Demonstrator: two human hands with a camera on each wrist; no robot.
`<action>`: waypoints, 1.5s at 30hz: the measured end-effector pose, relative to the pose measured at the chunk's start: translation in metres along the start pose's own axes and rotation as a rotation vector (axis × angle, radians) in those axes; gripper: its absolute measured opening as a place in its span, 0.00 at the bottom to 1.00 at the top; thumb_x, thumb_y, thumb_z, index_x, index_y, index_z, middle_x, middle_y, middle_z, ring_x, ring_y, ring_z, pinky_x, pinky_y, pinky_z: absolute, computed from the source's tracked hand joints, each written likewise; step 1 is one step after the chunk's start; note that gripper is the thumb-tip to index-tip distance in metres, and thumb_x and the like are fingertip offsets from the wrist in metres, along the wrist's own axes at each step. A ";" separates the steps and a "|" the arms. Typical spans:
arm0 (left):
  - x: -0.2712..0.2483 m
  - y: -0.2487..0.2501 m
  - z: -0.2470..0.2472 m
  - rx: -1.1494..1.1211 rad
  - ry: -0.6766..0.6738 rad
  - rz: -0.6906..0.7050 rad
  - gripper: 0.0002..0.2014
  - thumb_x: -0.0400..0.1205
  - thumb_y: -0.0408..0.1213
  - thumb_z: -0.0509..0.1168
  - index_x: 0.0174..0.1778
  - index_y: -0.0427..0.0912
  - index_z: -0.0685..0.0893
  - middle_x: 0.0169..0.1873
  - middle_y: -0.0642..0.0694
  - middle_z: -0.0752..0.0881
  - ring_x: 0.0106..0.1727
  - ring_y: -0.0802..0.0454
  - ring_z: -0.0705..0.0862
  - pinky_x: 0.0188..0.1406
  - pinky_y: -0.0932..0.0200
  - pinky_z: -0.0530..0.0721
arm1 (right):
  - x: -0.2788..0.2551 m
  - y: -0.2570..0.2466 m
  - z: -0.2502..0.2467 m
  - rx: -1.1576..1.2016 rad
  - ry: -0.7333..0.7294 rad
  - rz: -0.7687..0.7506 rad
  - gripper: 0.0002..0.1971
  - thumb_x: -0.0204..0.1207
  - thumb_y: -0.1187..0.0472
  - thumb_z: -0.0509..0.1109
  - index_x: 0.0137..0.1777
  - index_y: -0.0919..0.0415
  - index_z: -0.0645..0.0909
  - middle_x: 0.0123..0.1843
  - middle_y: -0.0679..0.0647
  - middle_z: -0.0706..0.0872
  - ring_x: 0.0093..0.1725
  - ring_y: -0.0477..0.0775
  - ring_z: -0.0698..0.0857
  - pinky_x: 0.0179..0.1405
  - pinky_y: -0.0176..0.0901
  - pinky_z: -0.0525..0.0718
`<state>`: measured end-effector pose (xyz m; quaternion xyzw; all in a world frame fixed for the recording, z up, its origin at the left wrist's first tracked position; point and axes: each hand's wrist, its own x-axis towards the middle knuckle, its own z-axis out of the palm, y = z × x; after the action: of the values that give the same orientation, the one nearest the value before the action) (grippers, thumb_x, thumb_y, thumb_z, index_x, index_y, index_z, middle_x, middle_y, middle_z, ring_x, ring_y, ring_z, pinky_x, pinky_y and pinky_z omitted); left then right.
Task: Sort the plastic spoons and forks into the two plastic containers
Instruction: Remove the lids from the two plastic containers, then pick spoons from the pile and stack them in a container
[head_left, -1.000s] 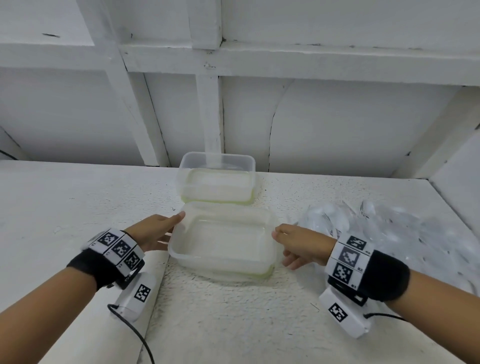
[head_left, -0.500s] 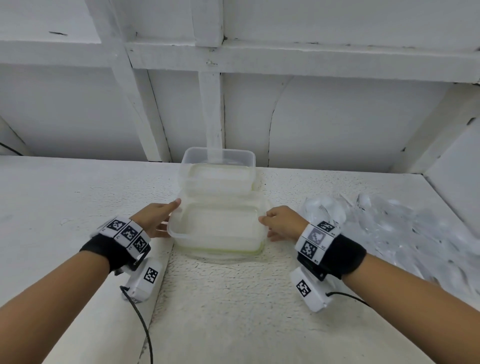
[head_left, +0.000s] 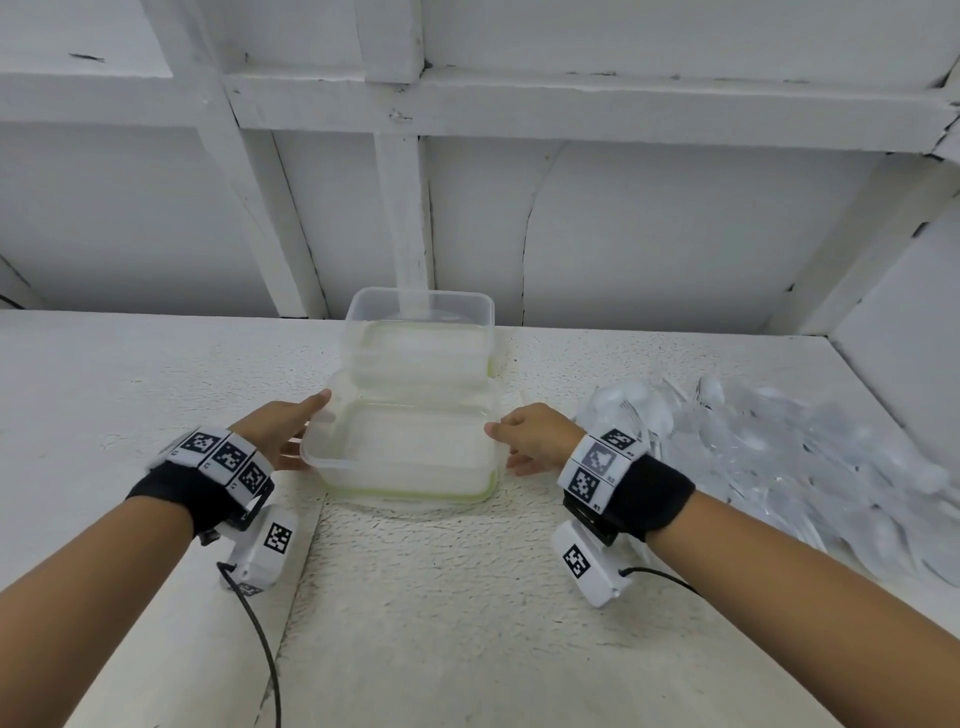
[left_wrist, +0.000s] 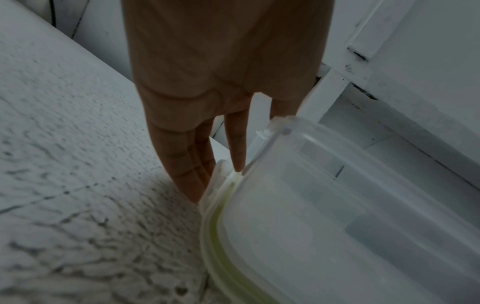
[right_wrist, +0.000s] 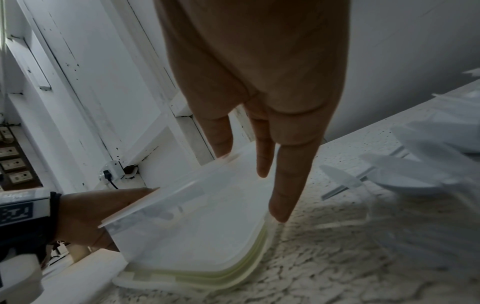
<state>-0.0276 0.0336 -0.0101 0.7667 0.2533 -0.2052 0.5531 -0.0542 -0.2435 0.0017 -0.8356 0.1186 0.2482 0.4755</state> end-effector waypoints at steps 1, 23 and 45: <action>0.000 0.001 0.000 0.006 0.009 -0.002 0.23 0.83 0.50 0.60 0.60 0.32 0.82 0.44 0.38 0.83 0.41 0.42 0.82 0.26 0.58 0.87 | -0.001 0.000 -0.002 -0.019 -0.005 -0.004 0.19 0.82 0.54 0.64 0.64 0.68 0.78 0.56 0.55 0.78 0.47 0.55 0.83 0.57 0.48 0.85; -0.074 0.044 0.210 0.712 -0.187 0.799 0.14 0.85 0.40 0.58 0.62 0.41 0.82 0.58 0.45 0.82 0.58 0.52 0.81 0.57 0.64 0.74 | -0.041 0.090 -0.127 -0.783 0.193 -0.152 0.22 0.81 0.49 0.61 0.74 0.53 0.73 0.72 0.59 0.75 0.70 0.61 0.73 0.68 0.51 0.72; -0.054 0.020 0.238 1.034 -0.287 0.607 0.22 0.85 0.45 0.56 0.76 0.47 0.66 0.74 0.41 0.65 0.73 0.41 0.68 0.72 0.48 0.69 | -0.045 0.106 -0.109 -0.697 0.080 -0.275 0.17 0.82 0.49 0.60 0.66 0.54 0.78 0.68 0.51 0.78 0.64 0.51 0.78 0.64 0.45 0.75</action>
<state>-0.0658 -0.2070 -0.0359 0.9382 -0.1856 -0.2360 0.1719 -0.1056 -0.3935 -0.0062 -0.9644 -0.0678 0.1748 0.1866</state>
